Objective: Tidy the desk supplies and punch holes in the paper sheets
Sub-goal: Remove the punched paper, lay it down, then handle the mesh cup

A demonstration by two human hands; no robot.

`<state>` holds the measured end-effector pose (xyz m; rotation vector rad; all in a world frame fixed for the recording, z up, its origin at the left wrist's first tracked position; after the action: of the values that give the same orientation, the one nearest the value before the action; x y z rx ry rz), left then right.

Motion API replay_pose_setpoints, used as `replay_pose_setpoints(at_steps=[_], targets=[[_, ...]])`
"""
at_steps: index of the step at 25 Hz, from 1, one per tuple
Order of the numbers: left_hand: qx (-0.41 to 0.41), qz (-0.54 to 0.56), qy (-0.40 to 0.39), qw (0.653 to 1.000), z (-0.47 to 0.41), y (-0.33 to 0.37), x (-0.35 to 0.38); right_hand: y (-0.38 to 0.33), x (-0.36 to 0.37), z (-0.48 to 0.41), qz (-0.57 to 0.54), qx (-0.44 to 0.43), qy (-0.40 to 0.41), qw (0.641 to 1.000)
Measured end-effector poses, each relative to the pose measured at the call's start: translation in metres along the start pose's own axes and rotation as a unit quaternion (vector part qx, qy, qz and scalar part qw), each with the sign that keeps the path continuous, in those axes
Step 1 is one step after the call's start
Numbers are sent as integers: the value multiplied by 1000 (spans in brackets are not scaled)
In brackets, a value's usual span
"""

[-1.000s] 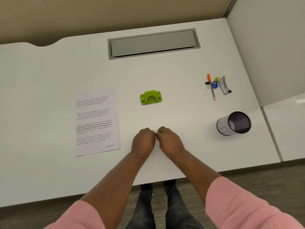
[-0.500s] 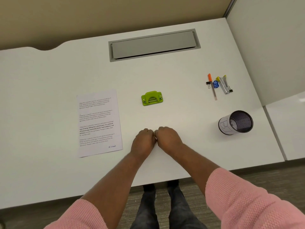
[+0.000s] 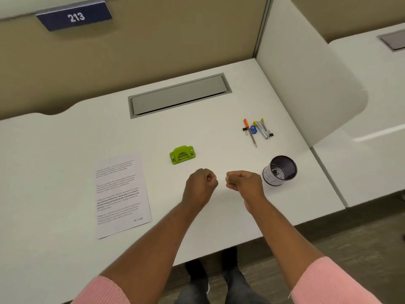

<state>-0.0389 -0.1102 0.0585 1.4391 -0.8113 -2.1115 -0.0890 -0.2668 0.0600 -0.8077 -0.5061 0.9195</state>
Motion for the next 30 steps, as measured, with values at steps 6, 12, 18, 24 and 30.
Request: replay_pose_setpoints(at_steps=[6, 12, 18, 24, 30], targets=[[105, 6, -49, 993, -18, 108, 47, -56, -72, -2, -38, -44, 69, 996], [133, -23, -86, 987, -31, 157, 102, -71, -141, -20, 67, -81, 142, 984], [156, -56, -96, 982, -42, 167, 123, -74, -164, -35, 195, -118, 154, 961], [135, -71, -76, 985, -46, 167, 128, -73, -167, -38, 290, -168, 150, 930], [146, -60, -77, 985, -41, 165, 130, -73, -165, -39, 321, -193, 131, 918]])
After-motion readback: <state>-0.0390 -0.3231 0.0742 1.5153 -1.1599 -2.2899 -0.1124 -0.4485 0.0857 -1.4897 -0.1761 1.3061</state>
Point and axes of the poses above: each hand's wrist, its own z-axis away from the middle knuckle, its own x-axis out of the palm, y = z × x, the point moved 1 cm from there along -z, towards the middle knuckle
